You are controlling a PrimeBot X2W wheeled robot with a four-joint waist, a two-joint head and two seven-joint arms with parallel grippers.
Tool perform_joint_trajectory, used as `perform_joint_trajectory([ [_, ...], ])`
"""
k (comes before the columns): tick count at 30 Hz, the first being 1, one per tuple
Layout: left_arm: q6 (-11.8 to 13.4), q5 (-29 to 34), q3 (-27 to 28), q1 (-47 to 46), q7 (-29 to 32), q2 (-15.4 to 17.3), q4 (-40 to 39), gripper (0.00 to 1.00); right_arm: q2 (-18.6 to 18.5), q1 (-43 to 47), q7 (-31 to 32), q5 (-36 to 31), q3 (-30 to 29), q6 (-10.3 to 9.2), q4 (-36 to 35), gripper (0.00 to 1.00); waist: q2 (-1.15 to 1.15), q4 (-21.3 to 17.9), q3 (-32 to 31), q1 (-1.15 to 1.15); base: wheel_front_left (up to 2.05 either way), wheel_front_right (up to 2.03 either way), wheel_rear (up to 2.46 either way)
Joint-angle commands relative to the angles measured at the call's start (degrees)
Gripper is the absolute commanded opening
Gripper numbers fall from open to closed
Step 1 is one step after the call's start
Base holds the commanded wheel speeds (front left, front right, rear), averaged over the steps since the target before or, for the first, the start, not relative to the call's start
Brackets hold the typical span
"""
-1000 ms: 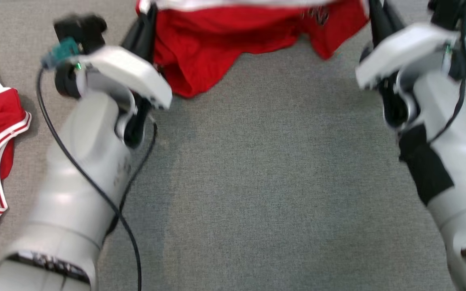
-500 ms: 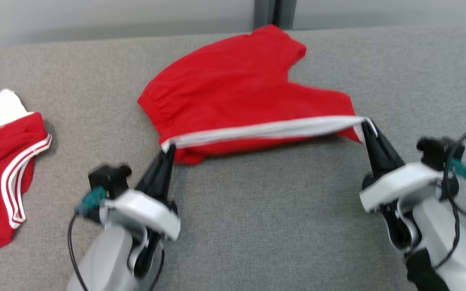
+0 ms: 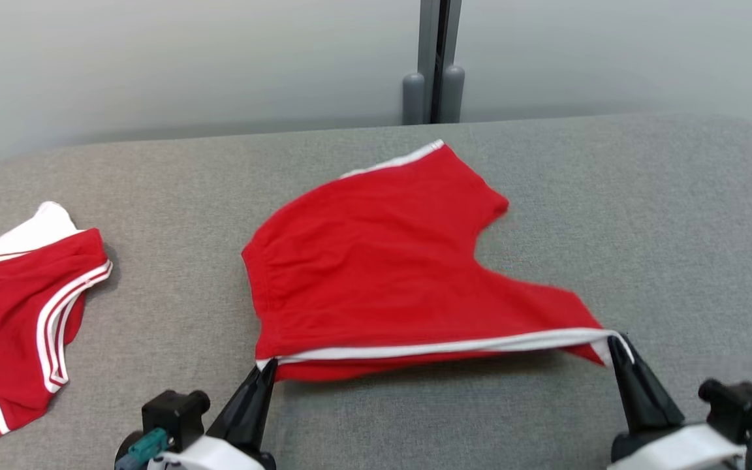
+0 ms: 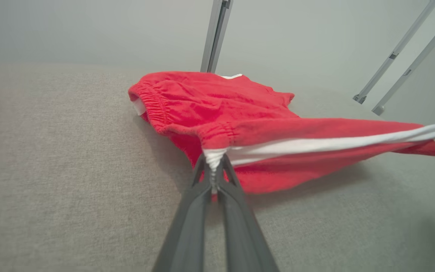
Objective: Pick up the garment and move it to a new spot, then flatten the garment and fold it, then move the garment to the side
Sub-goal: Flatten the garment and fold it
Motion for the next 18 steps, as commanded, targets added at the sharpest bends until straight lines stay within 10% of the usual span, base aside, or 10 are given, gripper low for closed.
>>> perform_joint_trajectory([
  [1, 1.3, 0.2, 0.5, 1.8, 0.8, 1.1, -2.2, 0.00, 0.1, 2.5, 0.9, -1.1, -1.4, -0.04, -2.4, 0.00, 0.00, 0.4, -0.6, 0.00, 0.00, 0.00, 0.00],
  [18, 7.9, 0.6, 1.9, 8.4, 7.1, 4.5, -20.3, 0.00, 4.7, 9.5, 10.4, -5.9, -8.2, -0.05, -20.4, 0.00, 0.00, 1.5, 1.2, 0.00, 0.00, 0.00, 0.00],
])
